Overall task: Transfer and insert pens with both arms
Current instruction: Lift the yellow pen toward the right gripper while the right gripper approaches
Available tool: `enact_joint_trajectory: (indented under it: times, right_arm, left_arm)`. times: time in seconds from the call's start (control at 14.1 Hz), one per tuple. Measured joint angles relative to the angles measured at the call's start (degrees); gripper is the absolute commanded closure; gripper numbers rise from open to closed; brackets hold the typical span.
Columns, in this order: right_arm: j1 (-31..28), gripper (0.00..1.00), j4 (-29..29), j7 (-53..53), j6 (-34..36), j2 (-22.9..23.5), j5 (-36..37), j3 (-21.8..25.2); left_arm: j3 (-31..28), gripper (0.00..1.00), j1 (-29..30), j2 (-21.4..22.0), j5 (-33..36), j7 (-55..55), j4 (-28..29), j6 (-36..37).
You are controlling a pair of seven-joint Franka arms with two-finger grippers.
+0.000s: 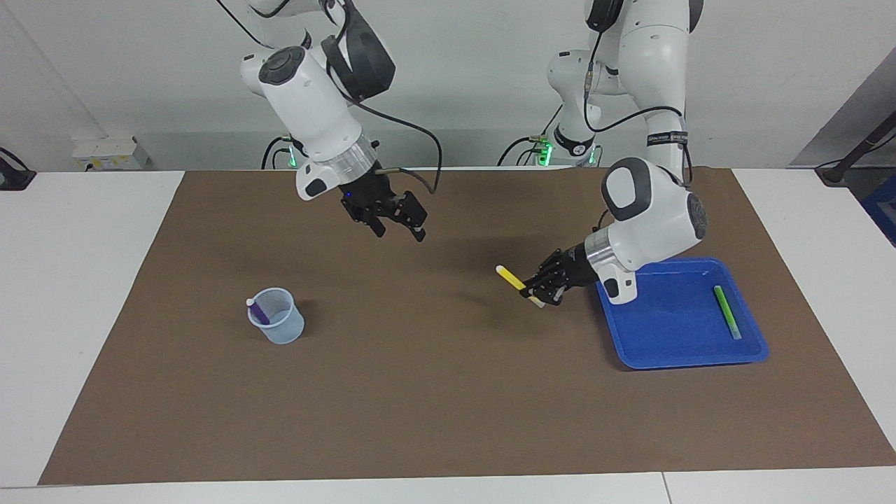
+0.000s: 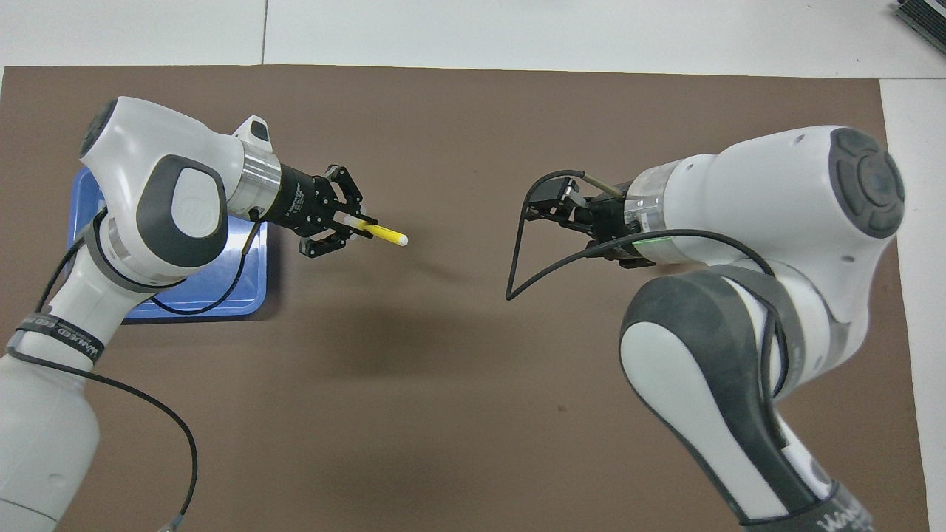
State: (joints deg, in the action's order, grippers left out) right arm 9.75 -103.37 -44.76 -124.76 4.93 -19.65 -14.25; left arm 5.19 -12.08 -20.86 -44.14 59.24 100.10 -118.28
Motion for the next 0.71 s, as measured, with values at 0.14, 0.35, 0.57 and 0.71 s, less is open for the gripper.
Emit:
enact_joint_trajectory:
  times: [0.14,0.35,0.57,0.71]
  right_arm:
    - [1.66,0.00,-0.77,-5.71,-2.71,0.00,0.00,-0.06]
    - [2.34,0.00,-2.72,-11.29,-6.43,-0.05,0.00,-0.06]
    - [3.73,0.05,-7.14,-13.10,-13.42,-0.18,0.00,-0.08]
    - [5.27,0.18,-9.47,-14.62,-16.96,-0.18,0.00,-0.09]
  left_arm:
    - [-0.01,1.00,-2.59,0.00,-1.96,2.05,1.08,-3.41]
    - [-0.04,1.00,-4.73,0.04,-9.19,3.12,1.49,-4.72]
    - [0.18,1.00,-4.99,0.40,-11.71,3.22,1.62,-4.72]
    - [0.45,1.00,-5.99,0.64,-13.73,3.66,1.72,-4.74]
